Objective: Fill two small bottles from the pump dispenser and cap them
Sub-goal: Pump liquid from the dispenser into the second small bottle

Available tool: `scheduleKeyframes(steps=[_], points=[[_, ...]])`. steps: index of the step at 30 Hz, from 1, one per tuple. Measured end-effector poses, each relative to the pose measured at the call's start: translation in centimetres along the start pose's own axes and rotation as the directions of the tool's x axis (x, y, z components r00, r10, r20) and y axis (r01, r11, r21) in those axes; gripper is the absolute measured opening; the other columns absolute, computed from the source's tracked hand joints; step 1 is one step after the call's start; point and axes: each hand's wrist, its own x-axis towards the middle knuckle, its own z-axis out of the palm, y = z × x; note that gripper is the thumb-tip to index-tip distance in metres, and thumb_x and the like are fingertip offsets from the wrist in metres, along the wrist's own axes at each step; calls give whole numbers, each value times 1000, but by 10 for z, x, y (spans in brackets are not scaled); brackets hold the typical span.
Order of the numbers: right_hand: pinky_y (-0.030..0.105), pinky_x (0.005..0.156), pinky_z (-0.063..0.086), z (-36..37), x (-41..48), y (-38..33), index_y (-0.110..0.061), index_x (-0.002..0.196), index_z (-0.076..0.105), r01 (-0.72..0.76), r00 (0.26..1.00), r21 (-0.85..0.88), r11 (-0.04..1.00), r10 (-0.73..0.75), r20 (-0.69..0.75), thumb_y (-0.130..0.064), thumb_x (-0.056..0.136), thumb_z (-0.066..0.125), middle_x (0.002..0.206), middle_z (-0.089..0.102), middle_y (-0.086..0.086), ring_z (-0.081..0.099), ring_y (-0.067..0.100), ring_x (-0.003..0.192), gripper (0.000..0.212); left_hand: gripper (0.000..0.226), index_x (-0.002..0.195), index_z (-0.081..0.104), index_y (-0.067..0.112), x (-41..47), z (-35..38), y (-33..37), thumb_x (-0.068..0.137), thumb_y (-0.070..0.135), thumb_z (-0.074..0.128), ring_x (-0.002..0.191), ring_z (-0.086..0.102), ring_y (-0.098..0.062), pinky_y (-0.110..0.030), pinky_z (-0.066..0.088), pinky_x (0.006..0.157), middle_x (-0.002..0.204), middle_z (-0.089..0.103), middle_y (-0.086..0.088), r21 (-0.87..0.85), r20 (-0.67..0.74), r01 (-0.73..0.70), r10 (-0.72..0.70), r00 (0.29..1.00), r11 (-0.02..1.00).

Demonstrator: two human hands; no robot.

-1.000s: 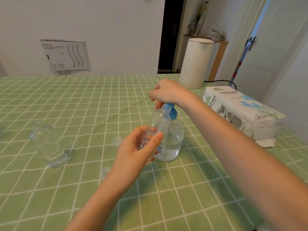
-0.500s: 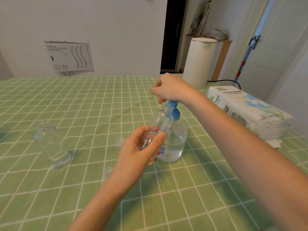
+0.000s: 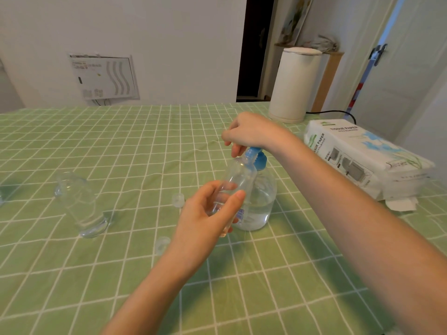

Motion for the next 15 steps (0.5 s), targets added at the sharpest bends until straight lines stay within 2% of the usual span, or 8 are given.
scheduleKeyframes(steps=[3,7,10,11,13,15], points=[[36,84,52,0,-1,-1,-4,97,68,-2,1000,7,1000,2,-4,-21,87,49,93,73,12,68,28,94,28,24,99,64,19,0,0,-1,78,30,62,59,57,-8,-16,50,54,85,68,-12,-4,4,-1,1,1000,1000],[30,69,46,1,-1,-1,7,113,63,24,998,-2,1000,-24,-57,-19,86,49,96,73,15,60,24,77,39,37,97,64,20,0,0,-1,67,40,61,57,58,-5,-16,50,53,82,67,-10,-7,7,-8,8,1000,1000],[37,79,53,-4,0,-2,6,113,63,52,995,-20,998,-53,-89,-18,86,48,93,74,13,61,23,78,39,36,96,65,22,1,1,0,66,42,62,59,59,-4,-16,51,54,84,69,-10,-5,6,-23,23,1000,1000],[35,77,53,-7,0,-3,5,112,64,56,994,-20,998,-58,-93,-18,87,48,91,74,12,60,21,77,38,36,96,65,22,2,1,1,66,43,62,58,59,-4,-16,50,53,83,69,-9,-11,7,-28,28,1000,1000],[28,68,45,-10,1,-6,5,110,65,67,993,-31,997,-70,-97,-18,87,48,92,73,14,53,17,75,37,38,96,66,21,3,1,2,66,44,62,58,58,-5,-17,49,52,83,69,-10,-18,8,-39,39,999,999],[26,67,40,-11,2,-7,6,110,65,71,993,-44,996,-75,-92,-18,87,48,97,72,18,50,17,74,37,37,95,66,22,4,1,3,65,44,62,58,58,-5,-17,49,53,82,69,-9,-20,7,-44,44,999,999]])
